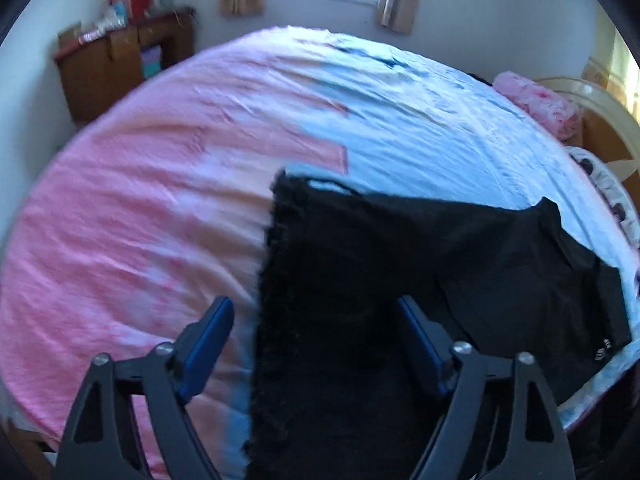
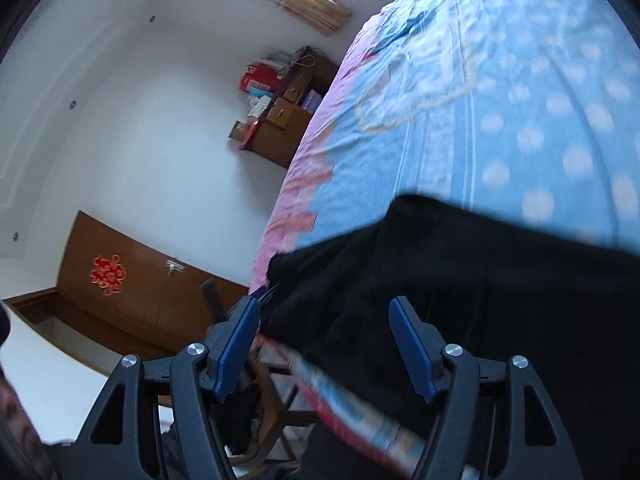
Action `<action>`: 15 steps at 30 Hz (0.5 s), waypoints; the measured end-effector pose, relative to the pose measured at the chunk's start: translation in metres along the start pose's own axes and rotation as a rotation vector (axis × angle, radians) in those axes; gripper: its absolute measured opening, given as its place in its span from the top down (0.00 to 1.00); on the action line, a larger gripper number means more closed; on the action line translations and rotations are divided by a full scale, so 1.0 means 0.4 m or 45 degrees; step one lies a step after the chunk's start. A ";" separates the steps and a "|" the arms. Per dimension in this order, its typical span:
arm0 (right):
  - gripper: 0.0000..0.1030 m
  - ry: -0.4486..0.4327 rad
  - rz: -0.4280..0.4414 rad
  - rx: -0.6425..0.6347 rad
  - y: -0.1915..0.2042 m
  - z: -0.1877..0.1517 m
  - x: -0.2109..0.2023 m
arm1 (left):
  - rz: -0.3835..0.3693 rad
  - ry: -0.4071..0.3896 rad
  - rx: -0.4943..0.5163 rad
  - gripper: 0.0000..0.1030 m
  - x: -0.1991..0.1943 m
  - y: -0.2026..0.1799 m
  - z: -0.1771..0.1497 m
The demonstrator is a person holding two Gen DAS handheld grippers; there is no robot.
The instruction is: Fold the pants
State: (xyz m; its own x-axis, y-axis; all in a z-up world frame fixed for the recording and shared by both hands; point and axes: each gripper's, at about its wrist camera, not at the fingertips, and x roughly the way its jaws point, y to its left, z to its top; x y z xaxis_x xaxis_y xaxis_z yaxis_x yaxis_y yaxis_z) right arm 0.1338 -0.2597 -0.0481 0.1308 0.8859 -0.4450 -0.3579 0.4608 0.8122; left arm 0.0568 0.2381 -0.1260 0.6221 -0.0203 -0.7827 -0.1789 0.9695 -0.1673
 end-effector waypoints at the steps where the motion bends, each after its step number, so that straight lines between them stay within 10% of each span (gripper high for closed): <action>1: 0.33 0.005 -0.018 0.007 -0.009 -0.033 0.001 | -0.029 0.002 -0.030 0.20 0.007 0.010 -0.004; 15: 0.33 -0.190 -0.149 0.232 -0.148 -0.186 -0.078 | -0.176 -0.081 -0.047 0.87 -0.087 -0.013 -0.007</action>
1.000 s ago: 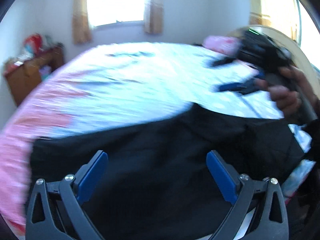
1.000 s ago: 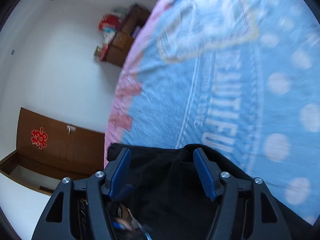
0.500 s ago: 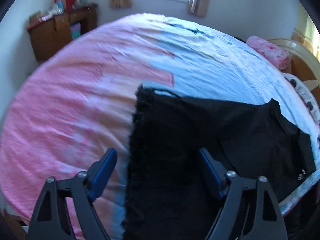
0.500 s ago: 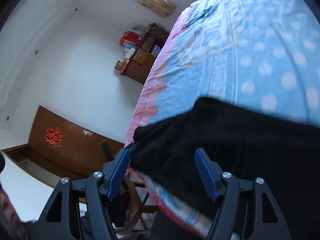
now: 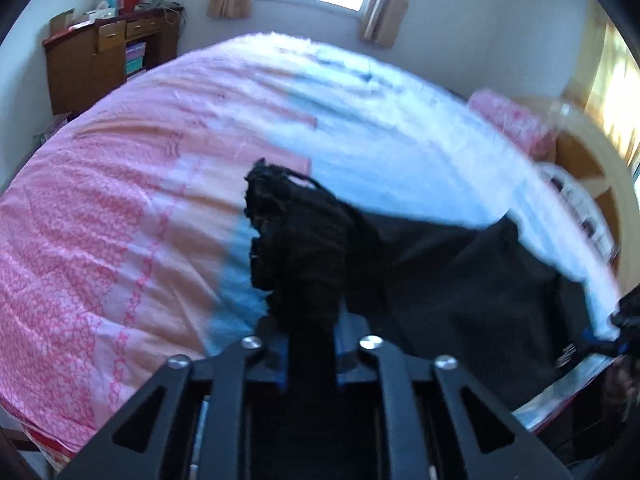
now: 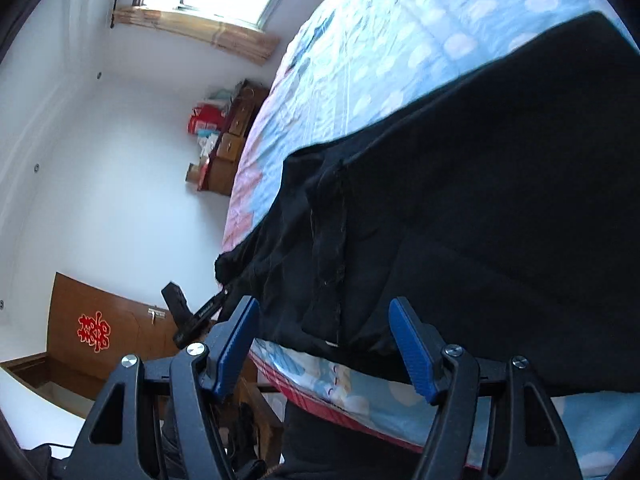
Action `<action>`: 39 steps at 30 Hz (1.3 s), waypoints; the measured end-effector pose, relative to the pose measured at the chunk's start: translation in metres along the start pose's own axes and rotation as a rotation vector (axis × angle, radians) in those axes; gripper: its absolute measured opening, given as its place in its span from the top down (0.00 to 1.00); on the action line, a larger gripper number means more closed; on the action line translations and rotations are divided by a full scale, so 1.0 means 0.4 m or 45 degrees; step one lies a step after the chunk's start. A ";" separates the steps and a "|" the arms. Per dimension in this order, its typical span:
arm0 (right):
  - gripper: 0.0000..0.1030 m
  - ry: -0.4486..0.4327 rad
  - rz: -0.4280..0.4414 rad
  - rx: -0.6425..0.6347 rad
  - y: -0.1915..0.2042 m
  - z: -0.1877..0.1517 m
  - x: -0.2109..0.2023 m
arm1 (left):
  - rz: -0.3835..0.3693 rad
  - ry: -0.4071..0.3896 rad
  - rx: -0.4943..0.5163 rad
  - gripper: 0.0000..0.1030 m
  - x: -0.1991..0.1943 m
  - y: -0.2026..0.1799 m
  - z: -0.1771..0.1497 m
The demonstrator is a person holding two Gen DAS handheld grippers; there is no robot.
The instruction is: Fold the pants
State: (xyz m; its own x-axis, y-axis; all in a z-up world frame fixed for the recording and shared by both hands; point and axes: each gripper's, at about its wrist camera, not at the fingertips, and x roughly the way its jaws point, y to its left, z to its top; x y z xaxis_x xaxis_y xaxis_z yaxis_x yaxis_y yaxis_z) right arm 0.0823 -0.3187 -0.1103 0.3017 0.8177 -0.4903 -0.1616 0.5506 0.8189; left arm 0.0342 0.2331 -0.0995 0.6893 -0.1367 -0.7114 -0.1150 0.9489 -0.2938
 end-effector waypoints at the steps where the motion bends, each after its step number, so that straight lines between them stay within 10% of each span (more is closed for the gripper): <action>1: 0.33 -0.026 -0.002 -0.011 0.004 -0.001 -0.013 | -0.021 -0.024 -0.022 0.88 -0.024 -0.006 0.003; 18: 0.33 -0.333 -0.070 0.035 -0.059 -0.016 -0.194 | -0.537 -0.129 0.016 0.88 -0.180 -0.413 0.106; 39: 0.33 -0.766 -0.406 0.078 -0.140 -0.017 -0.428 | -0.778 0.189 0.308 0.88 0.020 -1.036 0.077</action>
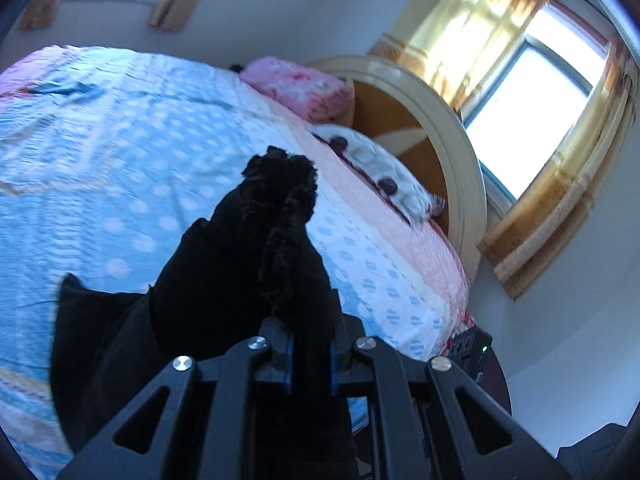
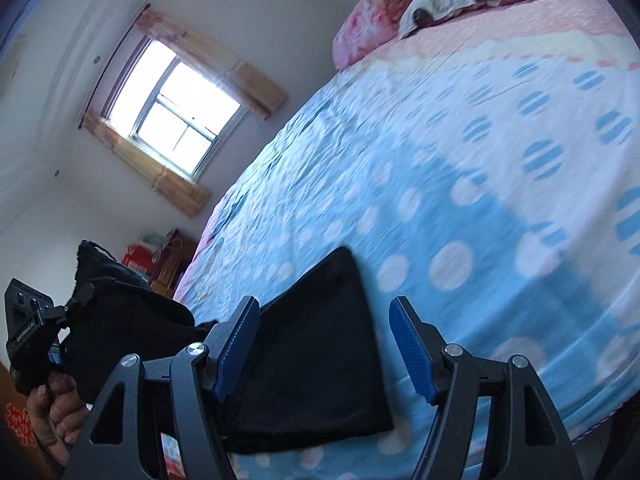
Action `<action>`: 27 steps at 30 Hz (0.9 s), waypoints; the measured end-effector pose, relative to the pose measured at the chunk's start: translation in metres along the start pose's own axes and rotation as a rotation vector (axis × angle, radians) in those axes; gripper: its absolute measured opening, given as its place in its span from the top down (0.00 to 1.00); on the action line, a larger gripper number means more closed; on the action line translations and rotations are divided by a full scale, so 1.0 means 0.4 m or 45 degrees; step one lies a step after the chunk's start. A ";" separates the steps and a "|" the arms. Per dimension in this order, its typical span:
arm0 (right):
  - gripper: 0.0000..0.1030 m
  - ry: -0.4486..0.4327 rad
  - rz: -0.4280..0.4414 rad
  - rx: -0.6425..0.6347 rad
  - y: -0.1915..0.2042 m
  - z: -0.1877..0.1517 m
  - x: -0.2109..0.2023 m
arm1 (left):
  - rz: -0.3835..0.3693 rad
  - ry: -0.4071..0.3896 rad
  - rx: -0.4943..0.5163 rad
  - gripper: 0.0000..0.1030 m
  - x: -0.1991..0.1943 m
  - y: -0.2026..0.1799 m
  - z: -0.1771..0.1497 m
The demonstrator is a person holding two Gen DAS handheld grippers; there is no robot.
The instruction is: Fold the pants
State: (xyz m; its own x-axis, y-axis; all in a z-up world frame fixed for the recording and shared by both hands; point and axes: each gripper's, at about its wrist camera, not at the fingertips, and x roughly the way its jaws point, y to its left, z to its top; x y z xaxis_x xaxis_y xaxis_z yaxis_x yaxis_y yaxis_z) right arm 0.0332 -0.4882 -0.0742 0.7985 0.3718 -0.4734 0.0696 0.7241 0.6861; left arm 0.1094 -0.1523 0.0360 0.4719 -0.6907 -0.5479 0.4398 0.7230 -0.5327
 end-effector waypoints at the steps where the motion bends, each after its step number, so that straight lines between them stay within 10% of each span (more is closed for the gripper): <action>1: 0.33 -0.012 -0.007 0.013 -0.004 0.004 -0.001 | 0.007 0.022 0.001 0.88 0.029 -0.007 -0.001; 13: 0.33 -0.035 -0.069 0.086 -0.063 0.016 -0.007 | -0.039 0.262 -0.014 0.75 0.273 -0.011 -0.081; 19: 0.33 -0.071 -0.008 0.054 -0.045 0.016 -0.021 | 0.129 0.054 0.188 0.34 0.132 -0.005 -0.101; 27: 0.33 0.076 0.141 -0.412 0.159 -0.045 0.005 | 0.374 -0.041 0.179 0.31 0.012 0.139 -0.211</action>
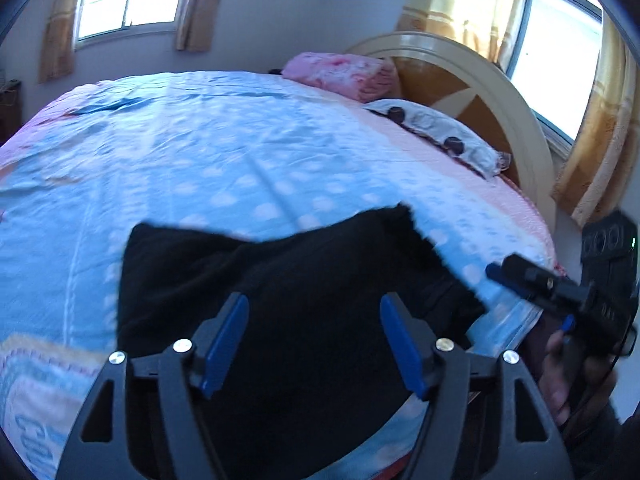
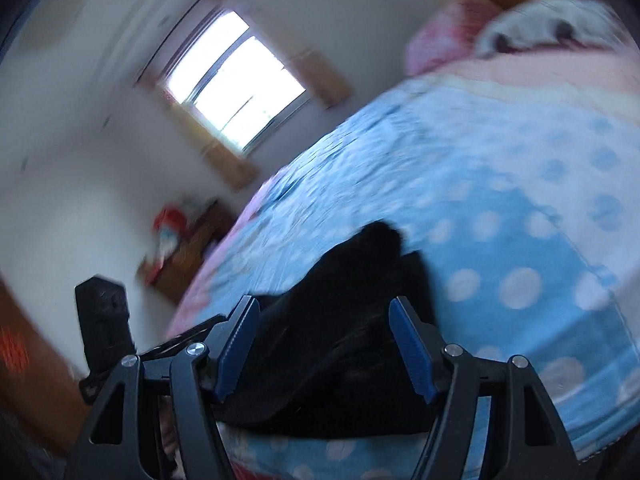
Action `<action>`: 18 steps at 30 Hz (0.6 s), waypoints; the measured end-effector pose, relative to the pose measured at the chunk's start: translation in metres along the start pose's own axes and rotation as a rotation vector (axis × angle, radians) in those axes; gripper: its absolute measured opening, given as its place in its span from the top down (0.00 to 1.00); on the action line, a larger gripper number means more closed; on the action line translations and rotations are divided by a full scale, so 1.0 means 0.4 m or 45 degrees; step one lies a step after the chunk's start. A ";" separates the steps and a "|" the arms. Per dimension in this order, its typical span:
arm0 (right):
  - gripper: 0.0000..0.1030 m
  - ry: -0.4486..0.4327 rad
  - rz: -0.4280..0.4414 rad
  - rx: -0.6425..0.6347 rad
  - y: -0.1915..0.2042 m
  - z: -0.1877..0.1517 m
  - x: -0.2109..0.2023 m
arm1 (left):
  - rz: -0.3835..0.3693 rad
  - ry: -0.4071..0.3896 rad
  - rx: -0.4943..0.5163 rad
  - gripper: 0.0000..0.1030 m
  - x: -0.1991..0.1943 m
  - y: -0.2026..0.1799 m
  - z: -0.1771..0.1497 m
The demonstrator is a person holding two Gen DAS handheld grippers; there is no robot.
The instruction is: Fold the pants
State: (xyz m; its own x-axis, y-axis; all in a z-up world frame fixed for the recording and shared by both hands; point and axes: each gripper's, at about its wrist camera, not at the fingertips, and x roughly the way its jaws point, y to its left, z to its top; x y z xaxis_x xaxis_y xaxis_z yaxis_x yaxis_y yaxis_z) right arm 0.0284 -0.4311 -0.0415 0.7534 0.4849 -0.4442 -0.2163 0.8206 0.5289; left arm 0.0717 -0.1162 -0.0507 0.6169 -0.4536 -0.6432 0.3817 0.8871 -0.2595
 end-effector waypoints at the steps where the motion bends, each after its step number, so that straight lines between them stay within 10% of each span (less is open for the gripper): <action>1: 0.33 0.028 -0.013 -0.028 0.009 -0.001 0.009 | 0.007 -0.001 0.003 0.31 0.004 0.008 -0.018; 10: 0.55 0.422 -0.435 -0.364 -0.010 -0.090 0.099 | 0.008 -0.046 -0.020 0.29 0.016 0.061 -0.108; 18: 0.57 0.449 -0.354 0.144 -0.156 -0.070 0.055 | 0.037 -0.124 0.003 0.28 0.024 0.089 -0.120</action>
State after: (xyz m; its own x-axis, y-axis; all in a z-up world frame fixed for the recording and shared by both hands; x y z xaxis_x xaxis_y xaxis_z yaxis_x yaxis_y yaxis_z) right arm 0.0409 -0.4632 -0.1046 0.5114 0.3403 -0.7891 0.0481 0.9055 0.4216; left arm 0.0581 -0.0848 -0.1008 0.6915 -0.4339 -0.5776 0.3645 0.8999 -0.2396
